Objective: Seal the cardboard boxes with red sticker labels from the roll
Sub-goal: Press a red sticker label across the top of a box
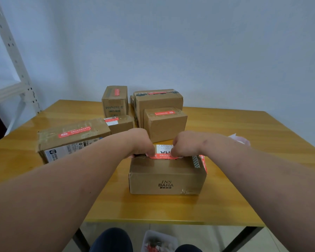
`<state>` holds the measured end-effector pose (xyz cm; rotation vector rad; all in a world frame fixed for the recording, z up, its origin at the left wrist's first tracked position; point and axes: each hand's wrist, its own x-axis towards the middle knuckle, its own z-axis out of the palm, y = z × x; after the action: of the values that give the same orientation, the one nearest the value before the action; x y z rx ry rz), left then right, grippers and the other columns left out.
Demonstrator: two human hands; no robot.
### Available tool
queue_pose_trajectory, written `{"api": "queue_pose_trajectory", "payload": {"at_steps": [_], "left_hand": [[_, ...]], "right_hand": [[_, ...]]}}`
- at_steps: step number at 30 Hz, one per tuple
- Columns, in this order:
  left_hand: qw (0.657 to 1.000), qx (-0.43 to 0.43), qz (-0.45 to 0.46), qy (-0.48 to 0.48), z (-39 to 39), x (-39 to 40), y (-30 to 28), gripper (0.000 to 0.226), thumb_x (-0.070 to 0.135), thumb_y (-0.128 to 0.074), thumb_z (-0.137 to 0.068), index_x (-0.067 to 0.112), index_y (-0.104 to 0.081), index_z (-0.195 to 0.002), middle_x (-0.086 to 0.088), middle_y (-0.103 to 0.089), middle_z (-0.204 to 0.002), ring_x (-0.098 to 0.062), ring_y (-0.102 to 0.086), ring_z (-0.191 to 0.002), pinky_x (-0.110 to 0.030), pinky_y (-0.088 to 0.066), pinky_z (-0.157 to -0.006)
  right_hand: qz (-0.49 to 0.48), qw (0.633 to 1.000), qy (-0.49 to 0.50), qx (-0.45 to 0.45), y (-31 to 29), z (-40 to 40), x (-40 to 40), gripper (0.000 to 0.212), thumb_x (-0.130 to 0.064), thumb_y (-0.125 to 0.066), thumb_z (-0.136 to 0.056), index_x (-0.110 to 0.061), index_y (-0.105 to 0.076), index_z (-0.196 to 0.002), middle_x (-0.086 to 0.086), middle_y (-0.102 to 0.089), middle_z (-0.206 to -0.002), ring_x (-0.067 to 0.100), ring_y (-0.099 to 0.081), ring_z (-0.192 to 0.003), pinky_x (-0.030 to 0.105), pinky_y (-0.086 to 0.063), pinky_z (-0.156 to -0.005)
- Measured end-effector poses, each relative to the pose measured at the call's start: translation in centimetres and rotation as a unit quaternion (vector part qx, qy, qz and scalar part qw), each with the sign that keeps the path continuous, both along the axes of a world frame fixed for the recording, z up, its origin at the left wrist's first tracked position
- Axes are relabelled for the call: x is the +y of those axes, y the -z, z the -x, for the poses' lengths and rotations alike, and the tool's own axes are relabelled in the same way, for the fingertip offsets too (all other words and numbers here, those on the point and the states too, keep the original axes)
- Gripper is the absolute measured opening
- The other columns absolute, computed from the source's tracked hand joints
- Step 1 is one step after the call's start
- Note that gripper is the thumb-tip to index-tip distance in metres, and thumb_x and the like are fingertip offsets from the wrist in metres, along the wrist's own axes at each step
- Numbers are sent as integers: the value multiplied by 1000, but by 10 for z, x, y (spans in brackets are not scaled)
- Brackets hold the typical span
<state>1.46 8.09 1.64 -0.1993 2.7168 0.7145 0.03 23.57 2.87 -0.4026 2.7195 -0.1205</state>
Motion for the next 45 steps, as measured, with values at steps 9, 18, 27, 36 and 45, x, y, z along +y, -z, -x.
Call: {"api": "queue_pose_trajectory", "payload": {"at_steps": [9,18,27,36,45], "left_hand": [[999,31,7,-9,-9,-8,1,47,35,-79,-77,11,-54,-110,-8,-61,-106,-24,-61,-97,-33,-56,-80],[989,-15,-148,-16,-16,-17,1,41,14,-71,-86,27,-58,-123,-3,-56,-114,-21,-53,-106,-28,-50,-77],[987,6,-155,-44,-21,-7,10,52,27,-80,-78,24,-54,-122,0,-51,-109,-19,-47,-103,-29,-42,-80],[978,-13,-206,-28,-25,-19,8,41,14,-71,-86,27,-56,-122,-2,-55,-116,-20,-49,-109,-30,-42,-83],[975,18,-211,-65,-22,-10,15,32,10,-63,-92,23,-56,-120,-1,-54,-106,-18,-48,-103,-22,-38,-63]], "right_hand": [[34,994,108,5,3,4,20,83,-63,-71,-73,-19,-43,-138,7,-44,-137,30,-45,-126,46,-39,-105],[234,941,183,-161,19,6,23,38,-22,-61,-92,-14,-55,-128,9,-61,-118,25,-58,-110,42,-44,-104],[203,952,180,-141,27,6,16,76,-50,-81,-68,-19,-49,-130,6,-58,-121,27,-56,-111,44,-45,-102],[312,902,192,-228,22,5,31,39,-5,-60,-90,-15,-55,-127,12,-63,-119,26,-61,-108,37,-50,-93],[295,913,211,-186,29,7,25,31,-16,-61,-91,-17,-57,-122,12,-62,-117,28,-59,-109,44,-47,-101]]}}
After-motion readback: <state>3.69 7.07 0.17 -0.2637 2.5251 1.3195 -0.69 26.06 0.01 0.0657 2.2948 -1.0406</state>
